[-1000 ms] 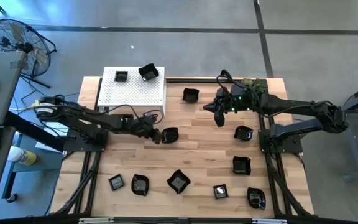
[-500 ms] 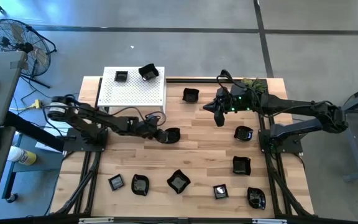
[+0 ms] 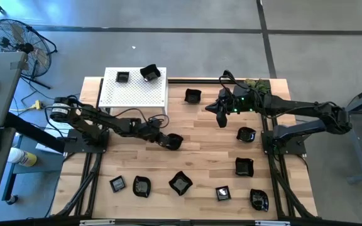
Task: Pick & Place Mini shaped plates
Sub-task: Put the black leaf shaped plate on the shelf
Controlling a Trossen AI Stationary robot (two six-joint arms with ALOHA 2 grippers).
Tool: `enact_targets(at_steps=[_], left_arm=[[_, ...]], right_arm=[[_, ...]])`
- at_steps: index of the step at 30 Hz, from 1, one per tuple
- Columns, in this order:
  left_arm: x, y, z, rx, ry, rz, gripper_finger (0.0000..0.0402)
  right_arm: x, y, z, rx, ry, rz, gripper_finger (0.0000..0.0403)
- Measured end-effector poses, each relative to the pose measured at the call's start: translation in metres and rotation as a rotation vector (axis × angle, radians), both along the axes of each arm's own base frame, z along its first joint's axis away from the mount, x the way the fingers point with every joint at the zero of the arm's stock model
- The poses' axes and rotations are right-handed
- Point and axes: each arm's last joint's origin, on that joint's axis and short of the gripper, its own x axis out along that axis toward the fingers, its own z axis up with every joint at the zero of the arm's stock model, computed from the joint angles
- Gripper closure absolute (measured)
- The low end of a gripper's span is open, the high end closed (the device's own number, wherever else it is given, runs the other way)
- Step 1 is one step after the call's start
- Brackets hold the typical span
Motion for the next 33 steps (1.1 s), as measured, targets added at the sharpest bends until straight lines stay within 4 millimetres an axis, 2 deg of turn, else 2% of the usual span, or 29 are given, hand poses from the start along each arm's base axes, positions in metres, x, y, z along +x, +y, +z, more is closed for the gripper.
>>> enact_targets(at_steps=[5,12,16,25,33], left_arm=[[0.006,-0.001,0.006,-0.021,-0.019,-0.023,0.039],[0.016,0.0,0.019,0.039,-0.057,-0.031,0.0383],[0.02,0.0,0.025,0.059,-0.043,-0.043,0.0359],[0.018,0.001,0.024,0.07,-0.009,-0.041,0.0285],[0.02,0.001,0.017,0.091,0.017,-0.064,0.0296]], right_arm=[[0.0,0.0,0.0,0.0,0.0,0.0,0.0396],[0.0,0.0,0.0,-0.001,0.0,0.0,0.0396],[0.0,0.0,0.0,-0.001,0.0,0.0,0.0396],[0.0,0.0,0.0,-0.008,0.001,0.004,0.0396],[0.0,0.0,0.0,-0.008,0.001,0.004,0.0396]])
